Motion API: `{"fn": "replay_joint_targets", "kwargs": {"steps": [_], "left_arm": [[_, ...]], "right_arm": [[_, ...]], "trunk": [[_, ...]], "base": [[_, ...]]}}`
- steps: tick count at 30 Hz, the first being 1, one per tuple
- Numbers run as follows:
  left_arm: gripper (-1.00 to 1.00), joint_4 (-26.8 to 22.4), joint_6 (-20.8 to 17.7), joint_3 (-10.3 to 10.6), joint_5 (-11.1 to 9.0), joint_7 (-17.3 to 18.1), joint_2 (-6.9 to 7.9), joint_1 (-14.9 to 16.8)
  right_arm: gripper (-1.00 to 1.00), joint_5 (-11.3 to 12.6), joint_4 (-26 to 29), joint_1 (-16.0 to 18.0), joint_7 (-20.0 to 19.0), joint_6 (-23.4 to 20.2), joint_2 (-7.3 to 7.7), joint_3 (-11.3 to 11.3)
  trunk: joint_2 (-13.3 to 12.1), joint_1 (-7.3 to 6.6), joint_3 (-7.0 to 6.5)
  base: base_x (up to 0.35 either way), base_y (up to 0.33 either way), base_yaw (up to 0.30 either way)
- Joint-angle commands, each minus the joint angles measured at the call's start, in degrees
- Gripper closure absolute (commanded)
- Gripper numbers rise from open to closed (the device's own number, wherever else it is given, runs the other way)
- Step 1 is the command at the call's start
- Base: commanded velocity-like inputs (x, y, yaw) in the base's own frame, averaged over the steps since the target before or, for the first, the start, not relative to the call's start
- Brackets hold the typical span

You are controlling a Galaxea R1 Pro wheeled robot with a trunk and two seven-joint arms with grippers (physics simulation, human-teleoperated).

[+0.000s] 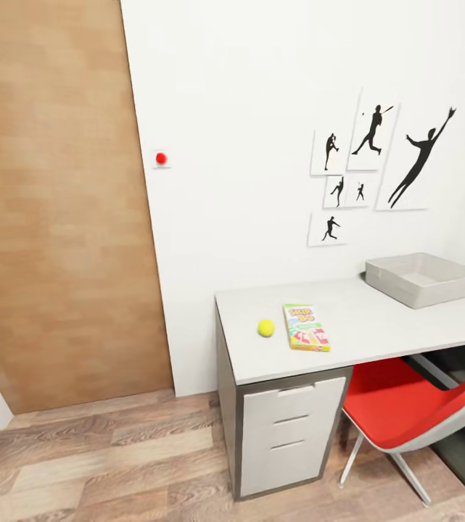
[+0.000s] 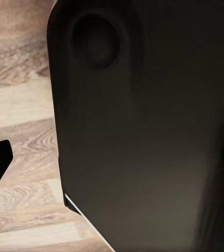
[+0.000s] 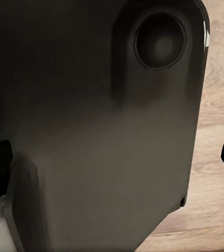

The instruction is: Put all the toys in the child's room - the three board games (two on the bed and one on the table), the two jigsaw puzzles on the table, and the tennis ball on the table - inside the toy box on the table in the child's room.

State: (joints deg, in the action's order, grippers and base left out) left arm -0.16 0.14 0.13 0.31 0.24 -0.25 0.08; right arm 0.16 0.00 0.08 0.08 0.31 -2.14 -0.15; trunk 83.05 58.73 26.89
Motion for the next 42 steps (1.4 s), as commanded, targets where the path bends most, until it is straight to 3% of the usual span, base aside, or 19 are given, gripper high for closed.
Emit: {"fn": "replay_joint_targets", "kwargs": {"steps": [1, 11, 42], "left_arm": [[-1.0, 0.0, 0.0, 0.0, 0.0, 0.0, 0.02, 0.0], [-1.0, 0.0, 0.1, 0.0, 0.0, 0.0, 0.1, 0.0], [-1.0, -0.1, 0.3, 0.1, 0.0, 0.0, 0.38, 0.0]], "right_arm": [[-1.0, 0.0, 0.0, 0.0, 0.0, 0.0, 0.0, 0.0], [-1.0, 0.1, 0.0, 0.0, 0.0, -0.1, 0.03, 0.0], [-1.0, 0.2, 0.0, 0.0, 0.0, -0.1, 0.06, -0.1]], "trunk": [[0.0, -0.01, 0.04], [0.0, -0.01, 0.04], [0.0, -0.01, 0.04]], "base": [[-0.056, -0.005, 0.094], [-0.031, 0.009, -0.057], [-0.154, 0.126, -0.27]]}}
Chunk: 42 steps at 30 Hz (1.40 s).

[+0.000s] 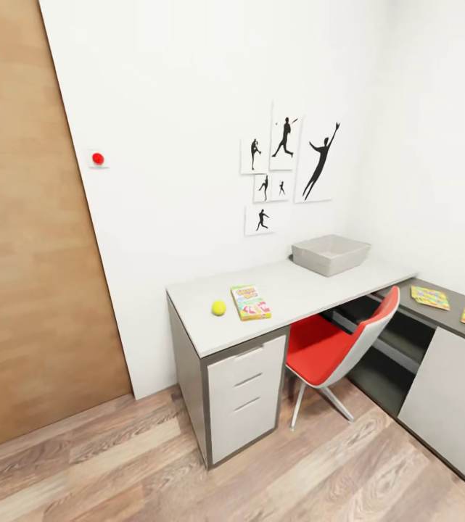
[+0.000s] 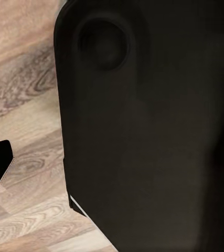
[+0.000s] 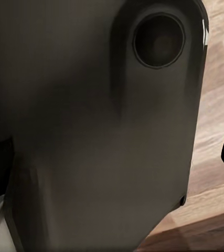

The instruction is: Put all the toys in the child's room - the three board games (two on the bed and one on the table), the two jigsaw puzzles on the table, and the tennis ball on the table - inside the toy box on the table in the child's room.

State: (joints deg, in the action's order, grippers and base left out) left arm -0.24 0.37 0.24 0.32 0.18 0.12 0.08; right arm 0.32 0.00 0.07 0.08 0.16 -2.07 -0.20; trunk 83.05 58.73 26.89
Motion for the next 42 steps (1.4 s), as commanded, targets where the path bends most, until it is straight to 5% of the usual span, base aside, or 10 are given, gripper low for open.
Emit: {"fn": "replay_joint_targets", "kwargs": {"steps": [1, 5, 42], "left_arm": [[-1.0, 0.0, 0.0, 0.0, 0.0, 0.0, 0.02, 0.0], [-1.0, -0.2, 0.0, -0.3, 0.0, 0.0, 0.04, 0.0], [-1.0, -1.5, -0.1, 0.0, 0.1, -0.1, 1.01, 0.0]], "right_arm": [[-1.0, 0.0, 0.0, 0.0, 0.0, 0.0, 0.0, 0.0], [-1.0, 0.0, 0.0, 0.0, 0.0, 0.0, 0.03, 0.0], [-1.0, 0.2, 0.0, 0.0, 0.0, 0.2, -0.07, -0.1]], "trunk": [[0.0, -0.01, 0.04], [0.0, -0.01, 0.04], [-14.8, -8.13, -6.35]], "base": [[-0.041, 0.009, -0.276], [-0.022, 0.005, -0.276], [-0.001, 0.0, -0.244]]}}
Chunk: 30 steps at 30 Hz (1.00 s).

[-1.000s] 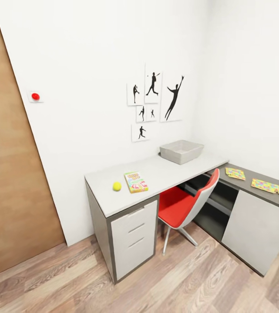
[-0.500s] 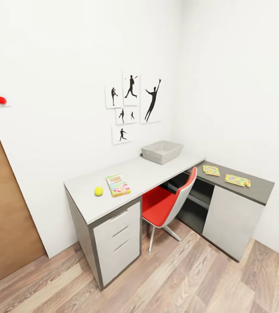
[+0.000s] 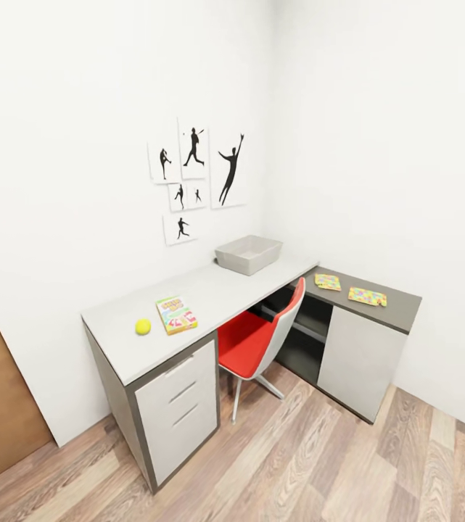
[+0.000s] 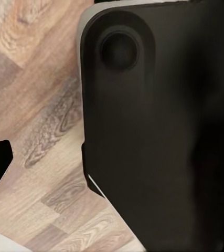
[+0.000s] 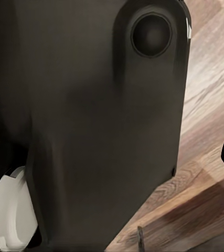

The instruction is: Put all the toys in the child's room - the three board games (two on the bed and one on the table), the two jigsaw puzzles on the table, and the tennis ball on the table - inside the toy box on the table in the child's room.

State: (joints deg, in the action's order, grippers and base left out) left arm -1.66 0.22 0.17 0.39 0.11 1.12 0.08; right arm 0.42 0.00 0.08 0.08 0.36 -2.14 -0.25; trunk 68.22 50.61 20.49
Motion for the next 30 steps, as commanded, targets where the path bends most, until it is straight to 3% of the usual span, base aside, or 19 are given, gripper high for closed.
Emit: {"fn": "replay_joint_targets", "kwargs": {"steps": [1, 21, 30], "left_arm": [[-1.0, -0.2, 0.0, 0.0, 0.0, 0.0, 0.08, 0.0], [-1.0, -2.1, 0.0, 0.0, 0.0, 0.0, 1.81, 0.0], [-1.0, -2.6, 0.0, 0.1, 0.0, 0.0, 2.2, 0.0]], "right_arm": [[-1.0, 0.0, 0.0, 0.0, 0.0, 0.0, 0.0, 0.0], [-1.0, 0.1, 0.0, 0.0, 0.0, 0.1, -0.16, -0.2], [-1.0, 0.2, 0.0, 0.0, -0.2, 3.4, -0.21, -0.2]], "trunk": [[-0.4, -0.23, -0.14], [-8.4, -4.62, -3.72], [-11.6, -6.38, -5.45]], "base": [[0.0, 0.0, -0.035], [0.0, 0.0, -0.006], [0.0, 0.0, -0.16]]}}
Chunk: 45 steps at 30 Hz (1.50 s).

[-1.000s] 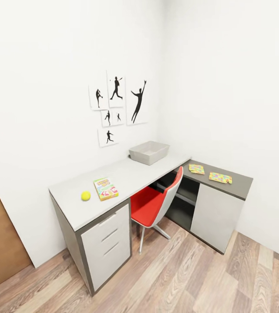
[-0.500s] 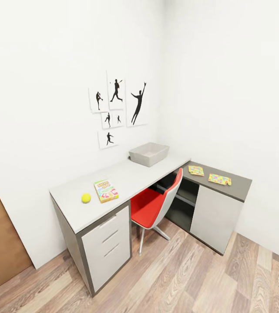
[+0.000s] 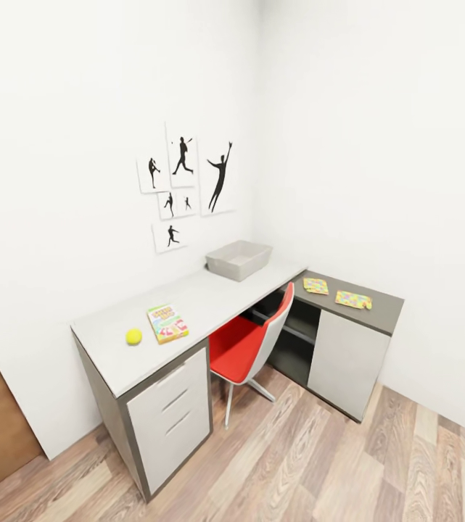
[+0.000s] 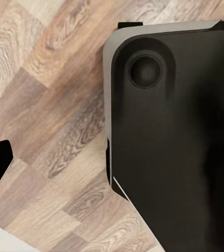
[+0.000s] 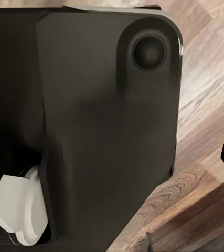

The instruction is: Put all the toys in the child's room - the three board games (two on the bed and one on the table), the two jigsaw puzzles on the table, and the tennis ball on the table - inside the toy box on the table in the child's room.

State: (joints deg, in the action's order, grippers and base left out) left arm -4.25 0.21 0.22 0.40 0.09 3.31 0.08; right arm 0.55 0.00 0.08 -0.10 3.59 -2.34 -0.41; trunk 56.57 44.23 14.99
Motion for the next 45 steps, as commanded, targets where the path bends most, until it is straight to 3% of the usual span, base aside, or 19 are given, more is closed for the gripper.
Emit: {"fn": "replay_joint_targets", "kwargs": {"steps": [1, 25, 32, 39, 45], "left_arm": [[-1.0, -0.1, 0.0, 0.0, 0.0, 0.0, 0.01, 0.0], [-1.0, -0.4, 0.1, 0.0, 0.0, 0.0, 0.24, 0.0], [-1.0, -3.3, -0.3, 0.0, 0.0, 0.1, 0.3, 0.1], [-1.0, -6.6, -1.9, -0.3, 0.0, 0.1, 0.36, 1.2], [-1.0, -7.1, -4.6, -0.3, 0.0, 0.0, 0.54, 7.3]], "right_arm": [[-1.0, 0.1, 0.0, 0.0, 0.0, 0.3, 0.02, -0.1], [-1.0, 0.2, 0.0, 0.0, -0.5, 0.5, 0.06, -0.2], [-1.0, 1.0, 0.0, 0.0, -0.5, 0.6, -0.03, -0.9], [-1.0, 3.7, 0.1, 1.0, -0.9, 0.3, 0.83, -4.8], [-1.0, 8.7, 0.8, 5.9, -1.0, -2.3, 2.46, -7.3]], "trunk": [[0.0, 0.0, 0.02], [0.0, 0.0, -0.23], [0.0, 0.0, -0.23], [0.0, 0.0, -0.23], [0.0, 0.0, -0.23]], "base": [[0.0, 0.0, -0.236], [0.0, 0.0, -0.271], [0.0, 0.0, -0.28], [0.0, 0.0, -0.279], [0.0, 0.0, -0.269]]}}
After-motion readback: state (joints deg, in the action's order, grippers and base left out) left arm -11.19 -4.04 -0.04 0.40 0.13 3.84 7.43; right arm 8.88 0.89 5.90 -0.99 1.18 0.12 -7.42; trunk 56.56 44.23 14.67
